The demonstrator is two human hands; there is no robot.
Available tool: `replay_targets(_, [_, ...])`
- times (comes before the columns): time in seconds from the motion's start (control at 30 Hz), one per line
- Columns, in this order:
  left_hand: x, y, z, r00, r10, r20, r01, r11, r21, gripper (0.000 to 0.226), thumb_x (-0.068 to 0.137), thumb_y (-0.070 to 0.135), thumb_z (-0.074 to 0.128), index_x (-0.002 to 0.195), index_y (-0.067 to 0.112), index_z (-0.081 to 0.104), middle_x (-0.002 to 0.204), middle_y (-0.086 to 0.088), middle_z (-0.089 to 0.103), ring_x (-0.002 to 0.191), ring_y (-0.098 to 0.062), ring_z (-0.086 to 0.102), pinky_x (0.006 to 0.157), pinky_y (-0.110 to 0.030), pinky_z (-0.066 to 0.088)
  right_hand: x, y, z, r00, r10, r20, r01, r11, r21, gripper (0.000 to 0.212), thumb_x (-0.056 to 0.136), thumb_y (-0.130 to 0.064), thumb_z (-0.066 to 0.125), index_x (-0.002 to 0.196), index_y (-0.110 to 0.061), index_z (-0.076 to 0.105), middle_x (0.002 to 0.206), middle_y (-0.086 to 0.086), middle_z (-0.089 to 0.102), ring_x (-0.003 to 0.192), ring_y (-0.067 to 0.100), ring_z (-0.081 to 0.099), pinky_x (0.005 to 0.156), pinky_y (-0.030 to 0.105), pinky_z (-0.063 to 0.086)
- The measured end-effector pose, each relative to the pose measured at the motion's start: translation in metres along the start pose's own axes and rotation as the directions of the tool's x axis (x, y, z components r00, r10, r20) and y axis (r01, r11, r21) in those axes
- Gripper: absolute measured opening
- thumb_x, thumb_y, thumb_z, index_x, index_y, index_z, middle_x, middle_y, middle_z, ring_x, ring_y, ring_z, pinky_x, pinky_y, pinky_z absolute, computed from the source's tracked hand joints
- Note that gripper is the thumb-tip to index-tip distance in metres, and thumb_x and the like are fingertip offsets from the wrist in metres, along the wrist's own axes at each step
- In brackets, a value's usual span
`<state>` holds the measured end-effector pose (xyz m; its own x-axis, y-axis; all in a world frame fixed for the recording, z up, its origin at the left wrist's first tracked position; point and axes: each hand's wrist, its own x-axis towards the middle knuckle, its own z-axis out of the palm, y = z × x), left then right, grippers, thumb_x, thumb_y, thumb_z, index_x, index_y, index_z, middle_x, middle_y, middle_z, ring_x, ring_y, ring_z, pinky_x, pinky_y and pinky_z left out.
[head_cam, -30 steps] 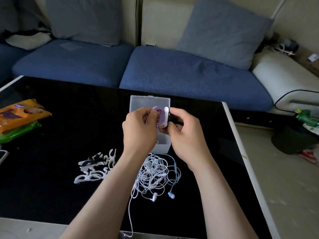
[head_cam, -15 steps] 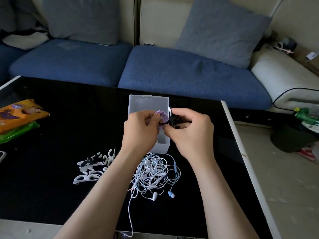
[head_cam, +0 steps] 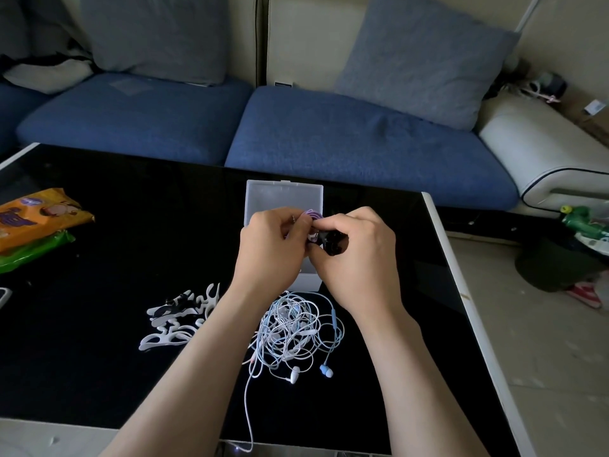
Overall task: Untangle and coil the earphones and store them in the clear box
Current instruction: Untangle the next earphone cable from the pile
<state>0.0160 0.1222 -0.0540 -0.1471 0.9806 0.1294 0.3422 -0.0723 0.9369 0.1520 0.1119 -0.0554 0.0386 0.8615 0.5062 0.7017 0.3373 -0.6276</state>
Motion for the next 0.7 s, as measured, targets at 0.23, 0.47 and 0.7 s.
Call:
replay_targets(0.23, [0.0, 0.0, -0.002, 0.999, 0.032, 0.011, -0.033, 0.999, 0.035, 0.017, 0.104, 0.026, 0.065, 0.099, 0.031, 0.08, 0.072, 0.01, 0.077, 0.066, -0.007, 0.073, 0.069, -0.033, 0.063, -0.002, -0.005, -0.003, 0.999, 0.05, 0.023, -0.051, 0.997, 0.055, 0.03, 0.083, -0.015, 0.077, 0.11, -0.03, 0.076, 0.096, -0.005, 0.07, 0.083, 0.01, 0.068, 0.075, 0.026, 0.055])
replay_targets(0.47, [-0.003, 0.002, -0.004, 0.988, 0.141, 0.058, -0.145, 0.987, 0.069, 0.023, 0.102, 0.024, 0.068, 0.122, 0.031, 0.078, 0.08, 0.013, 0.078, 0.074, -0.001, 0.074, 0.081, -0.034, 0.063, -0.001, -0.008, -0.006, 0.988, 0.149, -0.031, -0.144, 0.981, 0.133, 0.052, 0.078, -0.011, 0.086, 0.123, -0.021, 0.062, 0.081, -0.021, 0.063, 0.069, 0.006, 0.068, 0.063, 0.011, 0.048])
replay_targets(0.7, [-0.002, 0.005, 0.0, 0.958, 0.285, 0.029, -0.285, 0.936, 0.206, 0.024, 0.102, 0.027, 0.069, 0.126, 0.029, 0.073, 0.068, 0.017, 0.069, 0.062, 0.0, 0.06, 0.069, -0.025, 0.047, 0.0, -0.002, 0.003, 0.979, 0.151, -0.136, -0.138, 0.986, 0.096, 0.033, 0.082, -0.026, 0.082, 0.114, -0.021, 0.072, 0.096, -0.002, 0.072, 0.078, 0.017, 0.072, 0.076, 0.037, 0.059])
